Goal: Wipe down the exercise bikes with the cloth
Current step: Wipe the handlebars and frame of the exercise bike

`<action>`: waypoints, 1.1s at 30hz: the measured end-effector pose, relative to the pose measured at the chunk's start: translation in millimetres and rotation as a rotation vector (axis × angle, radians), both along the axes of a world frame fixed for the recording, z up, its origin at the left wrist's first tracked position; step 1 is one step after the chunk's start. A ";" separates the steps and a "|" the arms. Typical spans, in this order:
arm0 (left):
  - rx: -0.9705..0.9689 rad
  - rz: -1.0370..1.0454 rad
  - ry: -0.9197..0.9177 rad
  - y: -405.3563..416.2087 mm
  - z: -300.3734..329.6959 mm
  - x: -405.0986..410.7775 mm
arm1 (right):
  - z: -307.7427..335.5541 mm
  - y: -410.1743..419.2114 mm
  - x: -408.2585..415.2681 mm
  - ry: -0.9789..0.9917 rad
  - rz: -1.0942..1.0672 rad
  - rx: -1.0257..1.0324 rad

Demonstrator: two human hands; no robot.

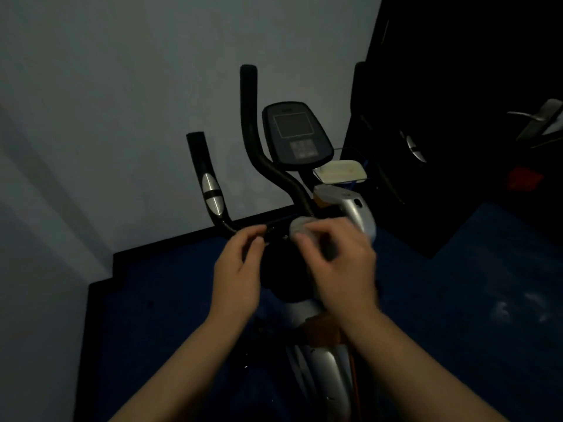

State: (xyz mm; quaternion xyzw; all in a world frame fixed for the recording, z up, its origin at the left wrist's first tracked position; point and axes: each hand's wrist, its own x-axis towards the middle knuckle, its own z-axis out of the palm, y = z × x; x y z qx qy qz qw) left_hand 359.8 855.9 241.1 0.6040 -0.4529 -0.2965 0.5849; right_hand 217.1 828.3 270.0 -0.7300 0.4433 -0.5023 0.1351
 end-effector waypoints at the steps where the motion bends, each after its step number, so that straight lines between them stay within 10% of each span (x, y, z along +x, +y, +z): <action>1: 0.010 -0.002 0.017 -1.1 -3.4 -0.1 | -7.2 -5.7 7.6 0.096 0.031 -0.022; 21: -0.034 -0.227 0.129 -2.1 -35.3 -7.1 | -29.3 -28.9 -31.3 0.694 0.306 -0.436; 33: -0.014 -0.226 0.247 1.4 -31.6 -12.2 | -49.4 -5.9 -22.4 0.456 0.169 -0.369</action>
